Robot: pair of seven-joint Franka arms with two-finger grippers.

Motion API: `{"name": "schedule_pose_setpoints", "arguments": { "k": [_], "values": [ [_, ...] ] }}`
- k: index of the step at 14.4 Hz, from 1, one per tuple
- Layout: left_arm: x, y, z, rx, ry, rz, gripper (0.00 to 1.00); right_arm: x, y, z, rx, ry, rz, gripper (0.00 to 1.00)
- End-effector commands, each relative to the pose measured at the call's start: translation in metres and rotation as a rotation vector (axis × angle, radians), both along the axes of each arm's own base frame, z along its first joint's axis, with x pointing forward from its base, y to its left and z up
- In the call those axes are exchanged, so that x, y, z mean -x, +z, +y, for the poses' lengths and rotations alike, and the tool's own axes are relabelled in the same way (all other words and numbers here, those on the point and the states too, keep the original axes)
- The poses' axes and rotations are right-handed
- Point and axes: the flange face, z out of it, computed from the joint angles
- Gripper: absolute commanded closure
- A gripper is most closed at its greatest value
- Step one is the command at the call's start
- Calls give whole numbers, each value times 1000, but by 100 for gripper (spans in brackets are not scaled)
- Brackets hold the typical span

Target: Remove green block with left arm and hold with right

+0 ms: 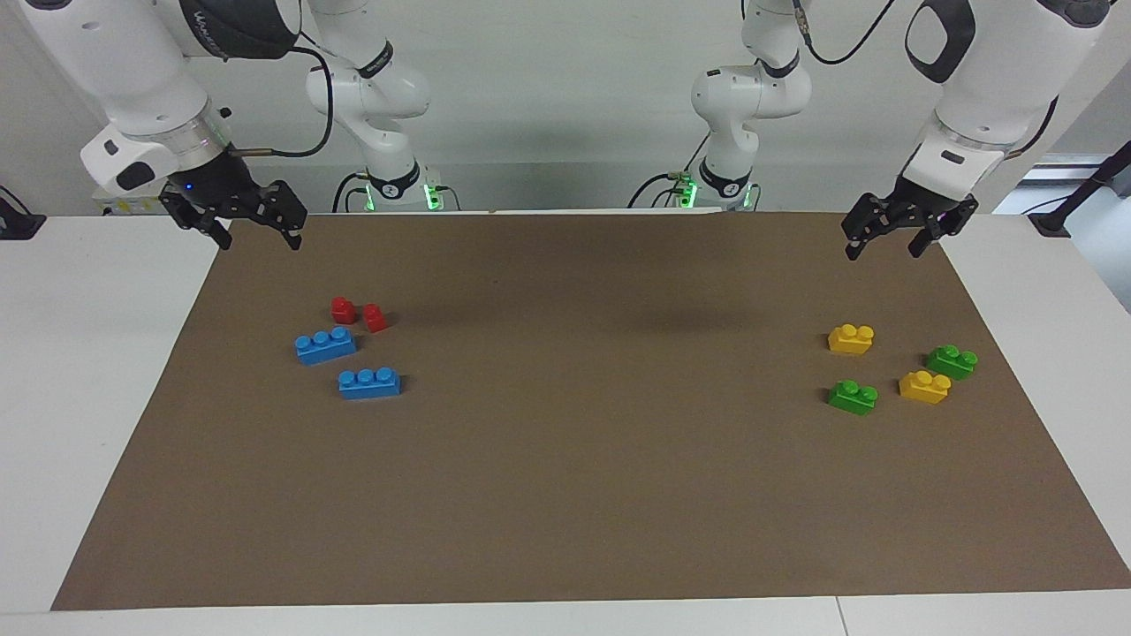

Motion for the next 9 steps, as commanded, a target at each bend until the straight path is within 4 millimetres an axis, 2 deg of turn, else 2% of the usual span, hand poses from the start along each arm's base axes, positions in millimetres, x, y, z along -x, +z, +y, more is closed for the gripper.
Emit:
{"name": "schedule_pose_setpoints", "arguments": {
  "k": [1,4,9],
  "values": [
    [9,20,2,4,-17,-27,0,9,-11,1,13,27,25,0],
    [11,23,1,4,-24,-32,0,14,-22,-1,16,24,11,0],
    [11,22,3,5,-25,-36,0,14,-22,-3,16,19,11,0]
  ]
}}
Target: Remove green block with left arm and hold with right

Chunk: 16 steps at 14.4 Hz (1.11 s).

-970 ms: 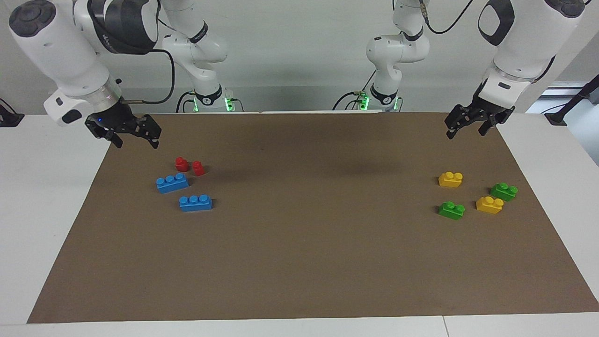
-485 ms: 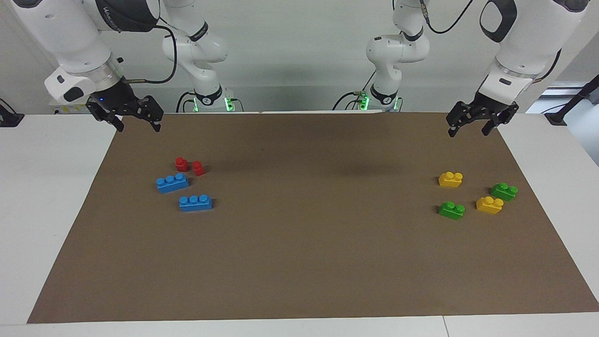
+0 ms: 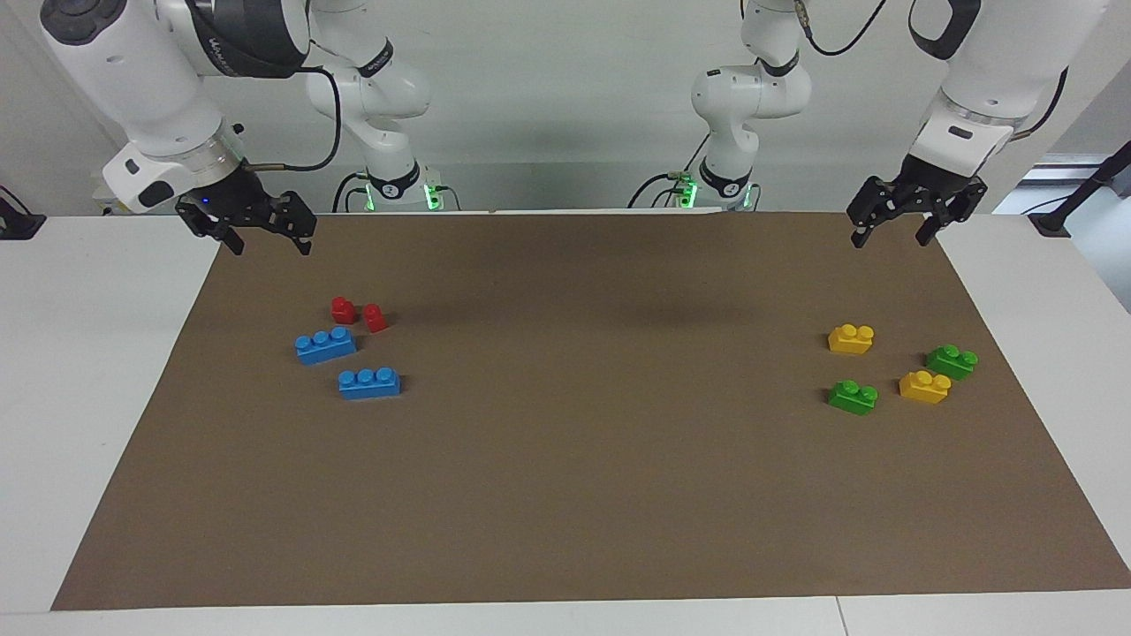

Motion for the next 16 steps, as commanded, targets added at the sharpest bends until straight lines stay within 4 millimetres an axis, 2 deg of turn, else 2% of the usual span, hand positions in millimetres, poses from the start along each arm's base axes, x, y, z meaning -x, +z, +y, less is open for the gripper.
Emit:
{"name": "schedule_pose_setpoints", "arguments": {
  "k": [1,16],
  "values": [
    [2,2,3,5,-13,-2,0,8,0,-5,16,16,-18,0],
    [6,1,2,3,-12,17,0,5,2,-7,37,84,-36,0]
  ]
}}
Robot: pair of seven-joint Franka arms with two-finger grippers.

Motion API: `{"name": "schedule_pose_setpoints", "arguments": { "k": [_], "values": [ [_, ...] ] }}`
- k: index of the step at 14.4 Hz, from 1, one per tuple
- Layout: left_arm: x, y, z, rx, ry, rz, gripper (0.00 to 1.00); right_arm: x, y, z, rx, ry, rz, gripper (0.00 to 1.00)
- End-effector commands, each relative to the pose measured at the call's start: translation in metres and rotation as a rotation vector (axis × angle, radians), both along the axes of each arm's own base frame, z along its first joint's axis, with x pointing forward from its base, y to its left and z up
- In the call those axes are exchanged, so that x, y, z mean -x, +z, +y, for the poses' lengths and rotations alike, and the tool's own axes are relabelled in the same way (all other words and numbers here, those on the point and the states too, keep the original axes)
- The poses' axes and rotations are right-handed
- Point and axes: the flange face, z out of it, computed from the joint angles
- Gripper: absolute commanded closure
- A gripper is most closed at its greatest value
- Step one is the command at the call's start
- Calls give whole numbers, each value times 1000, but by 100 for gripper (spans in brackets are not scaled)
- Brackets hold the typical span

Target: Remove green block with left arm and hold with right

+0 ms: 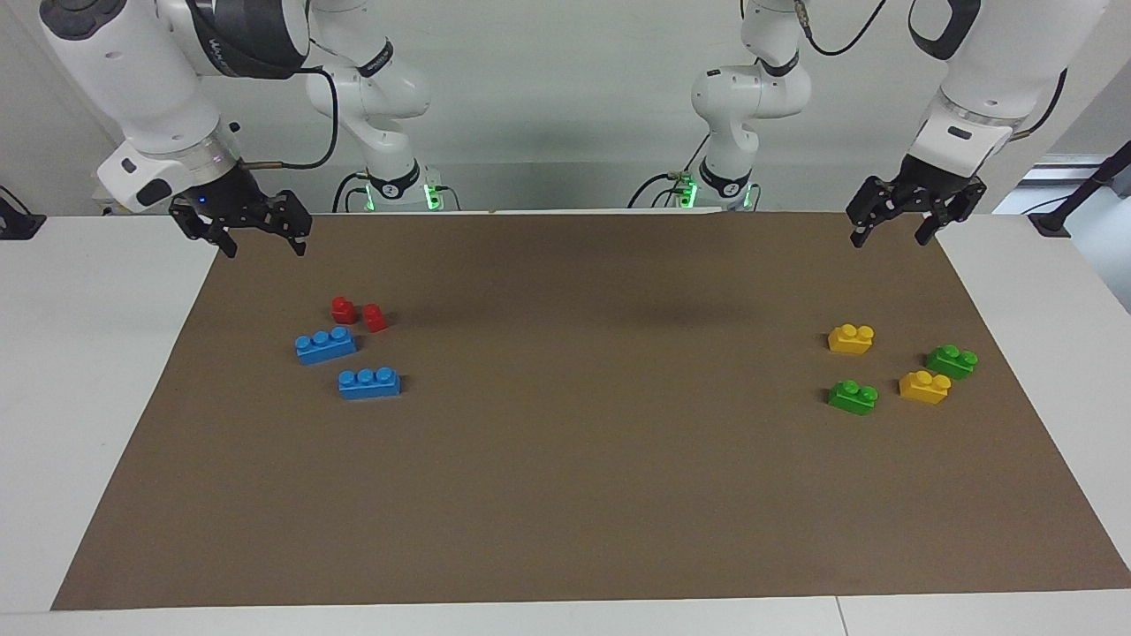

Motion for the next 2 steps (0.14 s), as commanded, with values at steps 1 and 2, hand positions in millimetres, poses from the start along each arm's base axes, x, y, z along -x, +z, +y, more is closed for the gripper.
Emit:
{"name": "schedule_pose_setpoints", "arguments": {
  "k": [1,2],
  "values": [
    [6,2,3,3,-9,9,0,7,1,-4,24,26,-14,0],
    [6,3,2,3,-11,8,0,7,1,-4,24,25,-14,0]
  ]
}}
